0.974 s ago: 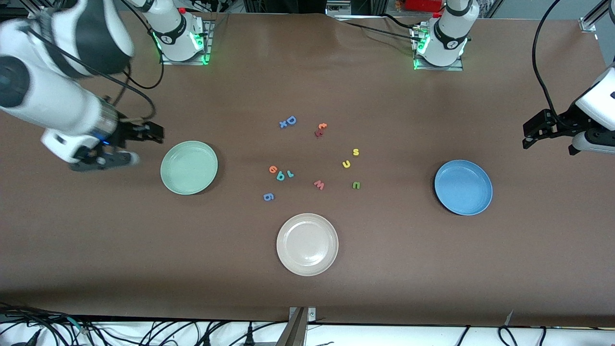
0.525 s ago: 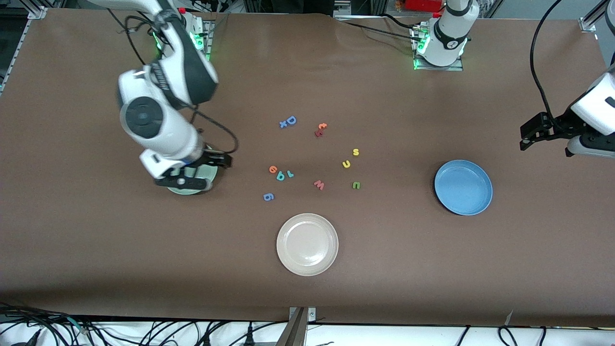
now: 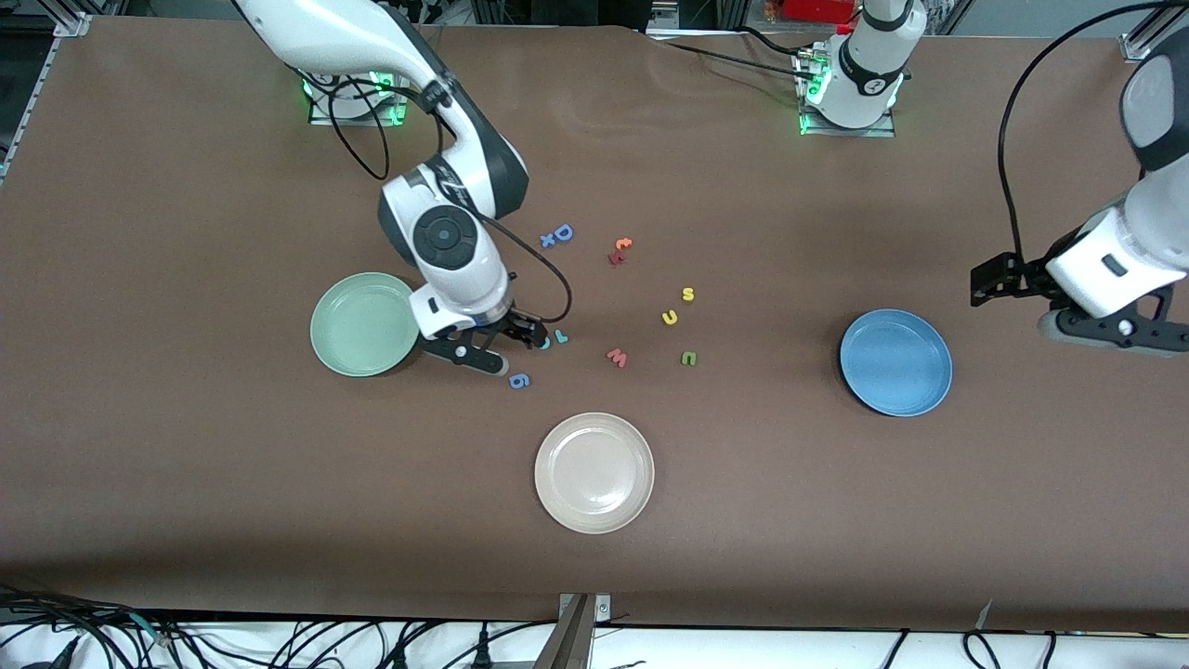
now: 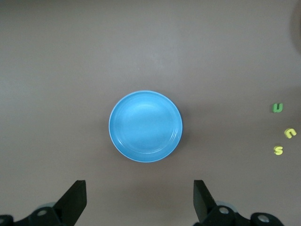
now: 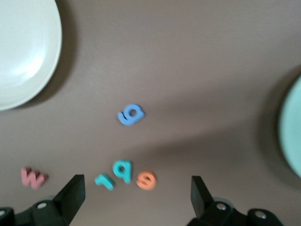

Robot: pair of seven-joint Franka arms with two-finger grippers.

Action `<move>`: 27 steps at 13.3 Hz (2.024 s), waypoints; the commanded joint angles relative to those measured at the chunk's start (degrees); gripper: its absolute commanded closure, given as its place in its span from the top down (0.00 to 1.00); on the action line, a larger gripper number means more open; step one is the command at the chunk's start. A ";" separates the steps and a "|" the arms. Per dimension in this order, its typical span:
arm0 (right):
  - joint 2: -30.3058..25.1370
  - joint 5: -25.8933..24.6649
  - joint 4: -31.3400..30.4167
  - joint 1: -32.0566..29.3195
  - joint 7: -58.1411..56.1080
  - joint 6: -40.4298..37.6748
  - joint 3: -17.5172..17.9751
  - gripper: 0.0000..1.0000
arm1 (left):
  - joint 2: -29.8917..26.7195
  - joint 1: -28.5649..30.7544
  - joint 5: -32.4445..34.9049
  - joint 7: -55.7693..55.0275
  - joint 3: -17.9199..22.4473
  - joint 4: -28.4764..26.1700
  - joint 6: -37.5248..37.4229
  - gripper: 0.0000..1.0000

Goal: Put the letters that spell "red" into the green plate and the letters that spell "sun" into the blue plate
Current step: 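Move the right gripper over the green plate toward the letters, then grasp the teal letter with the right gripper while the left gripper approaches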

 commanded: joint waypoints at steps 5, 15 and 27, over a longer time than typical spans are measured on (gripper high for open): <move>7.79 -4.81 4.43 2.55 3.11 4.37 -0.53 0.50 | 5.54 0.20 -6.46 -2.87 0.14 1.19 -1.25 1.00; 10.61 -5.69 4.61 5.02 2.85 4.37 -0.44 0.50 | 4.94 -9.72 -9.64 -13.15 -0.21 -8.99 11.39 1.00; 11.58 -8.15 4.61 5.46 2.94 4.37 -0.36 0.43 | 4.94 -19.41 -9.55 -25.90 -0.30 -21.05 31.36 1.00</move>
